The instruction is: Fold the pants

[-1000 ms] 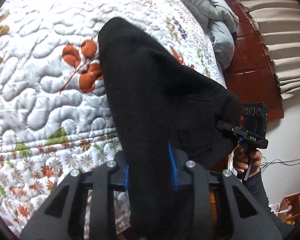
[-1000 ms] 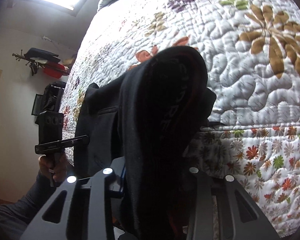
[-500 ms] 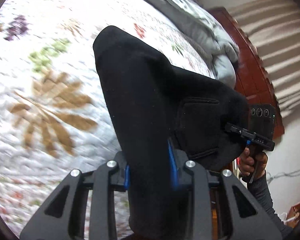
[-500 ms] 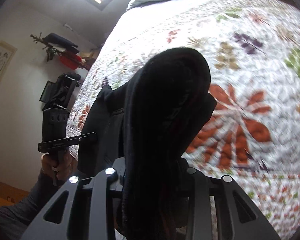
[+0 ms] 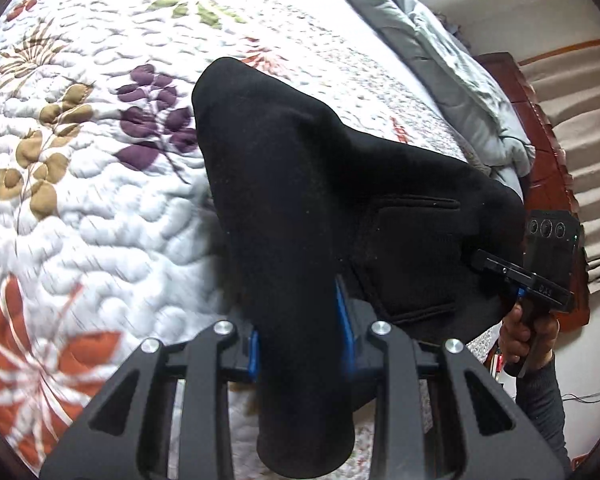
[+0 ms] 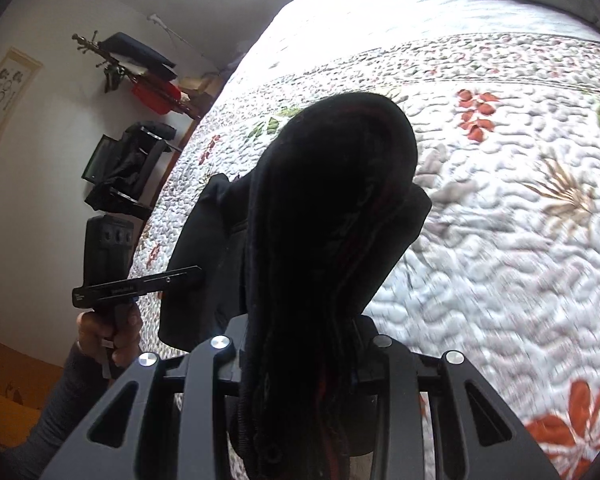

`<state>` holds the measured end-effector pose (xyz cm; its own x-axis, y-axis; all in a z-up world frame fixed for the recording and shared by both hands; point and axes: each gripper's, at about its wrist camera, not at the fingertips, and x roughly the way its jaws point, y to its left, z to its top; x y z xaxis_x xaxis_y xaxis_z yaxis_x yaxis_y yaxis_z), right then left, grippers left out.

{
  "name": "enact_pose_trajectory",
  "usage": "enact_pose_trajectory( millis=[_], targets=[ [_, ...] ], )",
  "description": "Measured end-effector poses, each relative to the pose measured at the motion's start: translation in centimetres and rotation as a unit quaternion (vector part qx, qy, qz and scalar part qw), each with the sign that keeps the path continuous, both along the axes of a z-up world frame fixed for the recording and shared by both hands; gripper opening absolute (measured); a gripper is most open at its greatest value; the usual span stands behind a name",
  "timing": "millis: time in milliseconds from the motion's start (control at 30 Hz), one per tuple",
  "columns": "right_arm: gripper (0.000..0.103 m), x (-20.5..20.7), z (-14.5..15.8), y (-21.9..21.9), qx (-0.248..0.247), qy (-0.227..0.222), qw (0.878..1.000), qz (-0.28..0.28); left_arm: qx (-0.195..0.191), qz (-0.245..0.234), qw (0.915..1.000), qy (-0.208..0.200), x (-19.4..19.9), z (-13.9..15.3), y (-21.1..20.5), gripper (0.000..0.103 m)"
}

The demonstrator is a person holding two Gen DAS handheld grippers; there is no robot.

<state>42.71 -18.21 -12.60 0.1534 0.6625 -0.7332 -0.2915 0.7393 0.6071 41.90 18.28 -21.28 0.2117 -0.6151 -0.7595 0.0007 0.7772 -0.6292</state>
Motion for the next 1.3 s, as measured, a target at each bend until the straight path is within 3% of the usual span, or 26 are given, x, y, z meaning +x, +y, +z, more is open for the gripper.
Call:
enact_pose_trajectory(
  millis=[200,367,433,533,567,667,800,933,1067,1133,1200,1233,1267,1300],
  targets=[
    [0.032,3.4,-4.6,2.3,-0.009,0.034,0.999,0.003,-0.020,-0.008,0.9997,0.014,0.4,-2.5,0.7,0.033],
    [0.036,4.4,-8.5,0.5,0.019,0.075,0.997,-0.022,-0.046,0.005,0.9989,0.009,0.0,-3.4,1.1,0.043],
    [0.039,4.4,-9.1,0.1,0.027,0.079,0.996,-0.026,-0.048,0.015,0.9987,0.004,-0.6,-3.2,2.1,0.049],
    [0.052,4.1,-9.7,-0.5,0.032,0.090,0.995,-0.035,-0.036,0.041,0.9983,-0.019,-1.4,-1.1,4.1,0.072],
    [0.054,4.0,-9.4,-0.7,0.025,0.088,0.995,-0.039,-0.026,0.050,0.9979,-0.031,-1.5,-0.3,4.4,0.079],
    [0.054,3.6,-7.1,-2.2,0.009,0.070,0.996,-0.054,-0.006,0.064,0.9949,-0.078,-1.3,2.8,5.6,0.081],
    [0.054,3.5,-1.8,-4.9,-0.015,-0.015,0.994,-0.112,-0.039,0.056,0.9908,-0.117,0.6,4.9,4.9,0.083],
    [0.052,4.1,0.8,-2.9,0.033,-0.043,0.994,-0.093,-0.080,0.044,0.9905,-0.103,3.1,3.4,2.9,0.084],
    [0.052,6.0,-0.9,0.7,0.071,-0.014,0.994,-0.077,-0.091,0.052,0.9903,-0.090,4.7,1.1,1.6,0.083],
    [0.046,6.9,-3.2,0.8,0.069,0.009,0.994,-0.090,-0.094,0.057,0.9904,-0.084,5.3,0.0,1.6,0.082],
    [0.026,7.8,-6.1,-0.5,0.066,0.035,0.991,-0.110,-0.105,0.062,0.9893,-0.080,5.3,-1.0,2.1,0.080],
    [0.008,8.1,-7.5,-1.8,0.066,0.042,0.990,-0.113,-0.110,0.063,0.9886,-0.081,5.4,-1.2,2.3,0.080],
    [0.000,8.2,-9.1,-3.0,0.068,0.053,0.989,-0.118,-0.115,0.064,0.9879,-0.082,5.2,-1.2,2.4,0.080],
    [0.000,8.2,-10.1,-3.5,0.075,0.060,0.988,-0.119,-0.117,0.068,0.9875,-0.081,5.0,-1.0,2.5,0.080]
  ],
)
